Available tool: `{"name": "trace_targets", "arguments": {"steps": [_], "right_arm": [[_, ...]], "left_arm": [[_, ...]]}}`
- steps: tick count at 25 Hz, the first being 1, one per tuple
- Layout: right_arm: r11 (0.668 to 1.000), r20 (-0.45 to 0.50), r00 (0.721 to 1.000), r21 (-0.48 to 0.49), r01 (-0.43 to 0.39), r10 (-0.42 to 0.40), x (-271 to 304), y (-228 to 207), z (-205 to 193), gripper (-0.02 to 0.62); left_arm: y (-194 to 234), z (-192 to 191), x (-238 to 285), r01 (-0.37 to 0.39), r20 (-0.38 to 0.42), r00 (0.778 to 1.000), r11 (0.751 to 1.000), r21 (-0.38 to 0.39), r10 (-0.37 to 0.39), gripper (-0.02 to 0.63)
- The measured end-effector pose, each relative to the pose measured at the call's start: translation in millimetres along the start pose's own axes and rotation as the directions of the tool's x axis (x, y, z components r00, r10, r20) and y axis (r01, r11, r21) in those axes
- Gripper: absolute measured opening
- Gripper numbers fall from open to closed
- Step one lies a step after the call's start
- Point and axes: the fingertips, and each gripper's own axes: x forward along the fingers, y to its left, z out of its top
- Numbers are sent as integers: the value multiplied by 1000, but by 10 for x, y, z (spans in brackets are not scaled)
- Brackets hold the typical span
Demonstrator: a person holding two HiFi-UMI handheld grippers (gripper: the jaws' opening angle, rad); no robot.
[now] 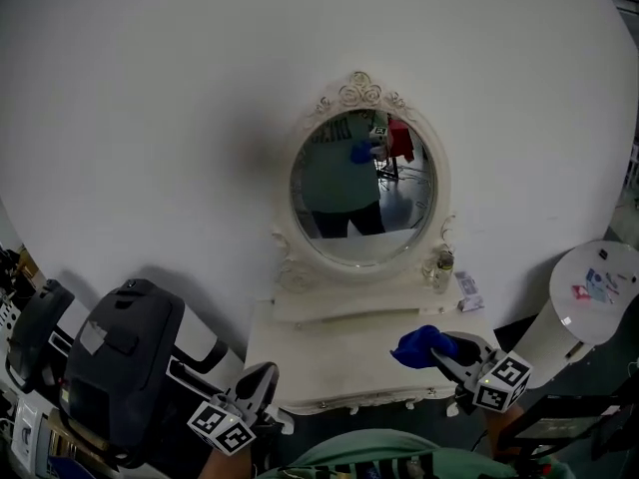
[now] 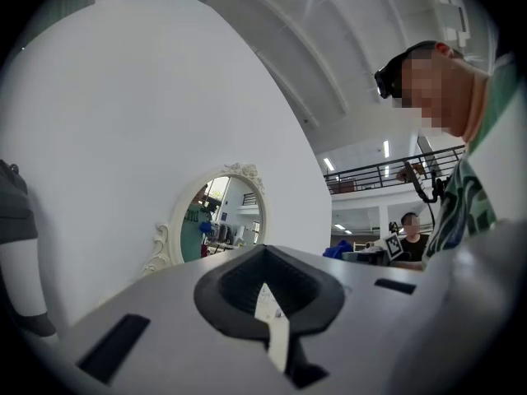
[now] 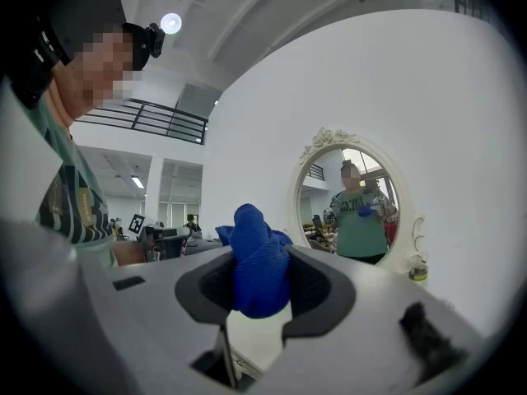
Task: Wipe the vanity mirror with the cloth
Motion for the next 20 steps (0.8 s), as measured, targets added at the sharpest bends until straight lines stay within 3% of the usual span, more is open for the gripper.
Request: {"name": "trace_targets", "arguments": {"steps": [5, 10, 15, 20], "right_arm": [[999, -37, 999, -17, 27, -27, 444, 38, -58, 129], [997, -51, 997, -49, 58, -61, 588, -113, -29, 129], [998, -44, 997, -31, 61, -63, 577, -603, -24, 129], [1000, -28, 1000, -28, -8, 8, 630, -1327, -56, 129]], "left_arm": [[529, 14, 44, 20, -6, 1000, 999, -36, -21, 6], [731, -105, 261, 53, -13, 998, 996, -73, -54, 6], [727, -204, 757, 56, -34, 998, 996, -71, -58, 6], [689, -240, 1332, -17, -24, 1000, 1000, -25, 16, 6]]}}
